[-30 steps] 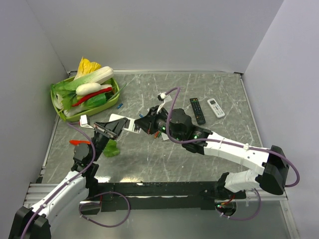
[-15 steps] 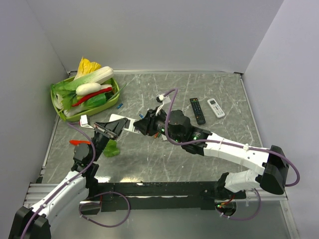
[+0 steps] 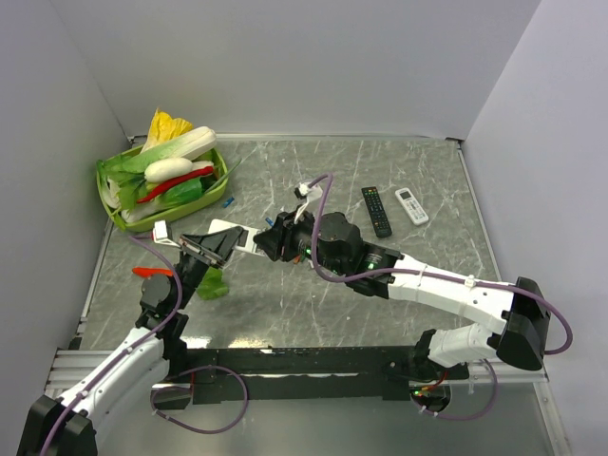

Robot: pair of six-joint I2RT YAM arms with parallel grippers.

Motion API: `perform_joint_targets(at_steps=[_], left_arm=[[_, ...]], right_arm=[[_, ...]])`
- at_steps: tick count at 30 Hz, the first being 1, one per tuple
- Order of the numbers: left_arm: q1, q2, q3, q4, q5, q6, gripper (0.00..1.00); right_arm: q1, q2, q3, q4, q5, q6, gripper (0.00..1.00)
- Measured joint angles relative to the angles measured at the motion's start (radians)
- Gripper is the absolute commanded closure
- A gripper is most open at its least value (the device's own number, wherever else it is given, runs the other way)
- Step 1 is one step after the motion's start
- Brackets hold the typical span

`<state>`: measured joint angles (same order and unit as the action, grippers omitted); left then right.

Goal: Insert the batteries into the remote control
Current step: Load the battery into the remote control.

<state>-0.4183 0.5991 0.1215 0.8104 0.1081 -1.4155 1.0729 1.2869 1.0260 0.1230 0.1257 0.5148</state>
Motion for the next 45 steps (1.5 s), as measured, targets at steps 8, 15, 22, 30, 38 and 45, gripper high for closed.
perform_joint_targets(at_steps=[8, 15, 22, 30, 38, 45], left_arm=[[0.0, -0.002, 0.0, -0.003, 0.0, 0.0, 0.98], [0.0, -0.008, 0.0, -0.003, 0.003, 0.004, 0.98], [0.0, -0.004, 0.0, 0.002, 0.024, 0.008, 0.98], [0.0, 0.034, 0.0, 0.062, 0.066, 0.009, 0.98], [0.0, 0.04, 0.0, 0.098, 0.09, 0.015, 0.98], [0.0, 0.04, 0.0, 0.106, 0.1, 0.016, 0.98]], right_arm=[[0.011, -0.007, 0.042, -0.074, 0.035, -0.067, 0.47], [0.011, -0.011, 0.126, -0.163, 0.053, -0.15, 0.24], [-0.055, -0.011, 0.21, -0.235, -0.079, -0.172, 0.24], [-0.205, -0.011, 0.153, -0.22, -0.356, -0.037, 0.26], [-0.23, -0.001, 0.078, -0.13, -0.519, 0.092, 0.31], [-0.256, 0.013, 0.021, -0.045, -0.576, 0.195, 0.39]])
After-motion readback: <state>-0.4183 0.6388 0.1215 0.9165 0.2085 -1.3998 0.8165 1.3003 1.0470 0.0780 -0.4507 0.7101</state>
